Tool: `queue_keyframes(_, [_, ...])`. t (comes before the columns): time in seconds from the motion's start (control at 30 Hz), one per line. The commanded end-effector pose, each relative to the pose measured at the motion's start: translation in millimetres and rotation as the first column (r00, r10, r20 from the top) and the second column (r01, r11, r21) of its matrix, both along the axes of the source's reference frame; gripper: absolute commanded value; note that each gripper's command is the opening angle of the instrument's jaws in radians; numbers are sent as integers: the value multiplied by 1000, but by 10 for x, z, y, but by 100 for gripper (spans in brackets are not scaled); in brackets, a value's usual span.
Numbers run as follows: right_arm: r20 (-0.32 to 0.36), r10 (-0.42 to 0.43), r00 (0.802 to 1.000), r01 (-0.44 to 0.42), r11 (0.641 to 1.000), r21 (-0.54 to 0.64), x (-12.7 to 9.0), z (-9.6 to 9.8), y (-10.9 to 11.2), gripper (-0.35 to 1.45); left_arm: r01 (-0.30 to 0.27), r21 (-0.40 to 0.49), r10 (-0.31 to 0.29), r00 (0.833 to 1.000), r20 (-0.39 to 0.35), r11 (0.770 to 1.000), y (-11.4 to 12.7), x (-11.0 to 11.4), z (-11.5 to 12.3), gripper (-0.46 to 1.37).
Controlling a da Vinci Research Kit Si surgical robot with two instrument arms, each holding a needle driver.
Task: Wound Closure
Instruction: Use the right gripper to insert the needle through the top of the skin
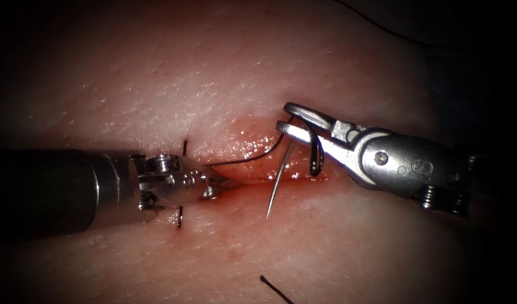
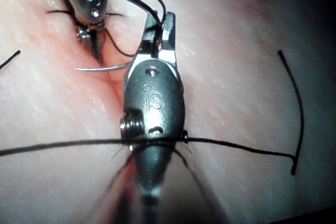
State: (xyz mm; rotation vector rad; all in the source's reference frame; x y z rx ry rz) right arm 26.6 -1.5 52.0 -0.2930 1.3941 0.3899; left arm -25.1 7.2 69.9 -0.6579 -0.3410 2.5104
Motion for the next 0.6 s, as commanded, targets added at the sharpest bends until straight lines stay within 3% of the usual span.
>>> queue_keyframes(0.03, [1, 7, 1000, -7, 1000, -1, 0, 0, 0, -35, -3, 4, 3, 1000, 3, 1000, 0, 0, -1, 0])
queue_keyframes(0.23, [3, 5, 1000, -5, 1000, -7, -1, 0, 0, -35, 4, 5, -4, 1000, 10, 1000, 5, 2, -11, 7])
queue_keyframes(0.6, [13, 1, 1000, 0, 1000, -22, 0, -2, 7, -35, 58, -65, -53, 996, 75, 996, 10, 6, -54, -1])
